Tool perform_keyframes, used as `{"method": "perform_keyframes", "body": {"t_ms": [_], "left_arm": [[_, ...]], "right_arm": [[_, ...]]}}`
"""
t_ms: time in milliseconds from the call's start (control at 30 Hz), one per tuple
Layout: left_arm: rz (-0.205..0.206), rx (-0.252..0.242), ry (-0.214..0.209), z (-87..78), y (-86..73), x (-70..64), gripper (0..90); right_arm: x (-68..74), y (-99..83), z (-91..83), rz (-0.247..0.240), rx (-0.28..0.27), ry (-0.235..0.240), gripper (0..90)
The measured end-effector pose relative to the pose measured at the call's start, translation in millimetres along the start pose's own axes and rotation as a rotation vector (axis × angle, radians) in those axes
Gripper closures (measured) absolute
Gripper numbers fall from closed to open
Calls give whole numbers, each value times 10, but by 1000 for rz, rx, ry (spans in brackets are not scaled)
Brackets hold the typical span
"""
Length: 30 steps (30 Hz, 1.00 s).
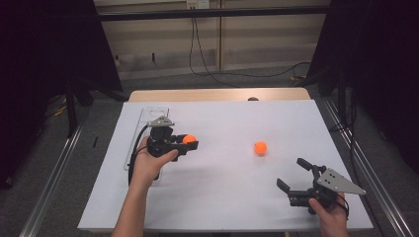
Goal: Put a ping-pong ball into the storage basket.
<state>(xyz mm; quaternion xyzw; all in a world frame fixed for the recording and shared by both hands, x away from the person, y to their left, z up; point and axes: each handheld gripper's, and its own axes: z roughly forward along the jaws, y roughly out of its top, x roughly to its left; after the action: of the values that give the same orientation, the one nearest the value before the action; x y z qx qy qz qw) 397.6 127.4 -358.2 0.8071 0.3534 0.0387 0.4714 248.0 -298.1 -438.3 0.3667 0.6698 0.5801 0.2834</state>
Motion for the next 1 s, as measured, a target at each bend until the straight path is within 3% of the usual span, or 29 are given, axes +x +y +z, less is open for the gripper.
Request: {"method": "perform_keyframes", "body": {"t_ms": [133, 1000], "left_arm": [[7, 0, 21, -34, 6, 10, 506], [-6, -10, 45, -137, 8, 70, 507]], "right_arm": [[1, 0, 0, -1, -1, 0, 16], [3, 6, 8, -4, -4, 1, 16]]}}
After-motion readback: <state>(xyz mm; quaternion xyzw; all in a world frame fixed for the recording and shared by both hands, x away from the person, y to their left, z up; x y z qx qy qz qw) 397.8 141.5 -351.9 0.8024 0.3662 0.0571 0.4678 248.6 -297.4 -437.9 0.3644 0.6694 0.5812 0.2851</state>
